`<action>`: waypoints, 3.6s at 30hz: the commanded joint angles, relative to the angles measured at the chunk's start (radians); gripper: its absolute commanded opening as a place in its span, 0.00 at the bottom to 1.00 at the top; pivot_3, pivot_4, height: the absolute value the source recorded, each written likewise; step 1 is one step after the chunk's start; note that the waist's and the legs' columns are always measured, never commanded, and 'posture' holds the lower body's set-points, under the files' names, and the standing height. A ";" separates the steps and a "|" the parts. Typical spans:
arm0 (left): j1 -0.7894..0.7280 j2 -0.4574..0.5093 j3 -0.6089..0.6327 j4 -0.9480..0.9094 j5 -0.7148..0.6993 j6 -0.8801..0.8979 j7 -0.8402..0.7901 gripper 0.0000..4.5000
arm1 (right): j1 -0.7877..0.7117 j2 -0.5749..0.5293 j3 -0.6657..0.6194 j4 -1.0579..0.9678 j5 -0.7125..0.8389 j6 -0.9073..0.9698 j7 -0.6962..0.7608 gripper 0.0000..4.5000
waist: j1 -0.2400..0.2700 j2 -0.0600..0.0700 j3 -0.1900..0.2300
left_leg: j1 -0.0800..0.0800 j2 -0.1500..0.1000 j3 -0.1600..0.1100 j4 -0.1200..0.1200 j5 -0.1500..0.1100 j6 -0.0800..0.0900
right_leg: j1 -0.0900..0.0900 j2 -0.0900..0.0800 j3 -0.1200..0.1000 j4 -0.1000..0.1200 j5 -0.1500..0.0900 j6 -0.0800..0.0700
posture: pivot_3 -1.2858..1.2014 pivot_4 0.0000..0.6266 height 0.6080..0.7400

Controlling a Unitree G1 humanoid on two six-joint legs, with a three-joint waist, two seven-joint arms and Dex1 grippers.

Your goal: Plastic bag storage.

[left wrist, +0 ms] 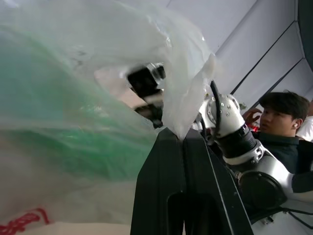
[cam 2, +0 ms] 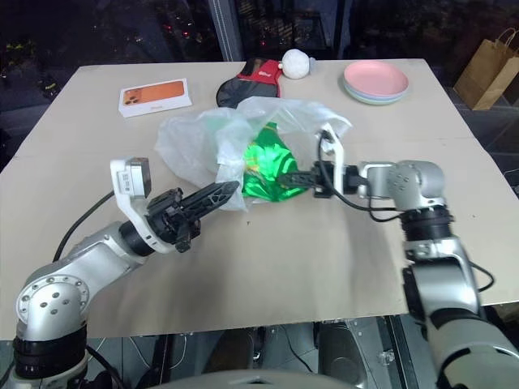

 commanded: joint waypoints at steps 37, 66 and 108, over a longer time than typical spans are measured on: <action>-0.108 -0.040 0.033 0.083 0.001 -0.088 0.059 0.00 | 0.095 -0.277 -0.205 -0.354 0.166 -0.271 0.277 1.00 | 0.005 0.000 0.000 | 0.000 -0.001 0.001 -0.004 0.000 0.000 | 0.000 -0.002 0.000 -0.002 0.000 0.000 | 0.52 0.24 1.00; -0.145 -0.063 -0.005 0.115 0.038 -0.078 0.029 0.00 | 0.236 -0.452 -0.200 -0.370 0.060 -0.238 0.155 1.00 | -0.001 0.000 0.000 | 0.002 0.000 0.004 -0.006 0.000 0.000 | -0.001 -0.001 0.003 -0.002 0.000 0.000 | 0.52 0.24 1.00; -0.197 -0.070 -0.008 0.144 0.034 -0.076 0.044 0.00 | 0.176 -0.389 -0.342 -0.432 0.360 -0.115 0.053 0.20 | 0.027 0.000 0.000 | 0.001 -0.001 0.003 -0.006 0.000 0.000 | 0.000 -0.001 0.001 -0.003 0.000 0.000 | 0.52 0.24 1.00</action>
